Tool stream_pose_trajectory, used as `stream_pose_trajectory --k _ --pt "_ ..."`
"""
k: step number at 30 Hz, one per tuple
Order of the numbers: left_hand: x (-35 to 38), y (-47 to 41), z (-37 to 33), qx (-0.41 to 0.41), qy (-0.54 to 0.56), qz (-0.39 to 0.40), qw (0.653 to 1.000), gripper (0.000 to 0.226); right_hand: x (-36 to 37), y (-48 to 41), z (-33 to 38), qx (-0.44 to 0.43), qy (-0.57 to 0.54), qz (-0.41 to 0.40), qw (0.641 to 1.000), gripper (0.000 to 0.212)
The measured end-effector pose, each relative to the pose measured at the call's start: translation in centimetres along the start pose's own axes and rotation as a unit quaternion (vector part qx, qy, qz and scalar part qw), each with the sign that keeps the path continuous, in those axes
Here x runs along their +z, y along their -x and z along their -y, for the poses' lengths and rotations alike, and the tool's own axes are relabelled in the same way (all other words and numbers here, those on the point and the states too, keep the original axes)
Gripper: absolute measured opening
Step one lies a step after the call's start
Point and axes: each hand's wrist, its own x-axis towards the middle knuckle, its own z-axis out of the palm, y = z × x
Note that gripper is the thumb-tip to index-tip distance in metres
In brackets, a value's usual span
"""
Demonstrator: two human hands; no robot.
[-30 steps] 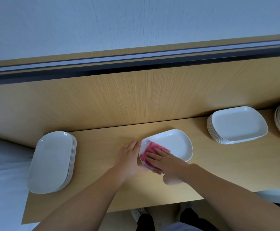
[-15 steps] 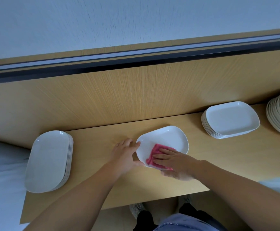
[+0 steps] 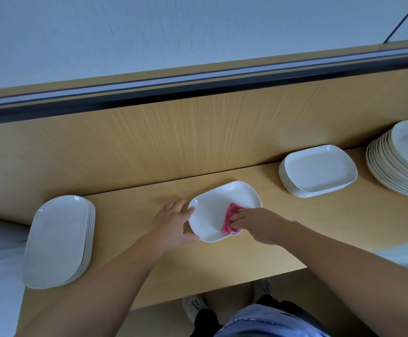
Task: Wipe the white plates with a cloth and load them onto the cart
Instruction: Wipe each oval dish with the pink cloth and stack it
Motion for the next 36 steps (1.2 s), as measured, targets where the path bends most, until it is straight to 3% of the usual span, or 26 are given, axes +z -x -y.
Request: stream_pose_trajectory --k 2,6,7,13,21,23,24,29,33,36 --pt "-0.2 0.2 -0.1 0.04 0.009 -0.011 0.999 0.084 -1.1 -0.8 0.3 -0.007 0.016 -0.02 1.0 0.059" --pt "0.2 0.3 -0.2 0.145 0.002 -0.052 0.988 0.063 -1.9 -3.7 -0.3 -0.105 0.111 -0.082 0.985 0.048" --pt "0.2 0.3 -0.4 0.152 -0.01 -0.029 0.988 0.063 -1.9 -4.5 -0.4 -0.1 0.13 -0.077 0.983 0.048" --pt "0.9 -0.3 -0.8 0.14 0.021 0.043 0.989 0.056 0.3 -5.8 0.0 -0.026 0.142 -0.005 0.99 0.077" --pt "1.6 -0.8 -0.3 0.152 -0.019 0.058 0.986 0.056 -0.3 -4.1 -2.4 0.073 0.163 0.044 0.983 0.072" --pt "1.2 -0.7 -0.5 0.163 -0.011 0.022 0.986 0.054 -0.4 -3.3 -3.0 0.118 0.151 0.055 0.98 0.07" --pt "1.2 -0.7 -0.7 0.177 -0.017 -0.011 0.984 0.054 -0.3 -3.1 -3.1 0.136 0.138 0.054 0.98 0.069" --pt "1.6 -0.6 -0.7 0.174 -0.048 0.011 0.984 0.06 0.8 -2.7 -2.9 0.185 0.101 0.027 0.977 0.057" --pt "1.4 -0.5 -0.7 0.158 -0.071 0.032 0.984 0.052 1.3 -1.6 -2.0 0.196 0.07 0.029 0.978 0.089" --pt "1.3 -0.5 -0.9 0.147 -0.086 0.051 0.984 0.051 1.7 -0.4 -1.3 0.188 0.077 0.043 0.978 0.062"
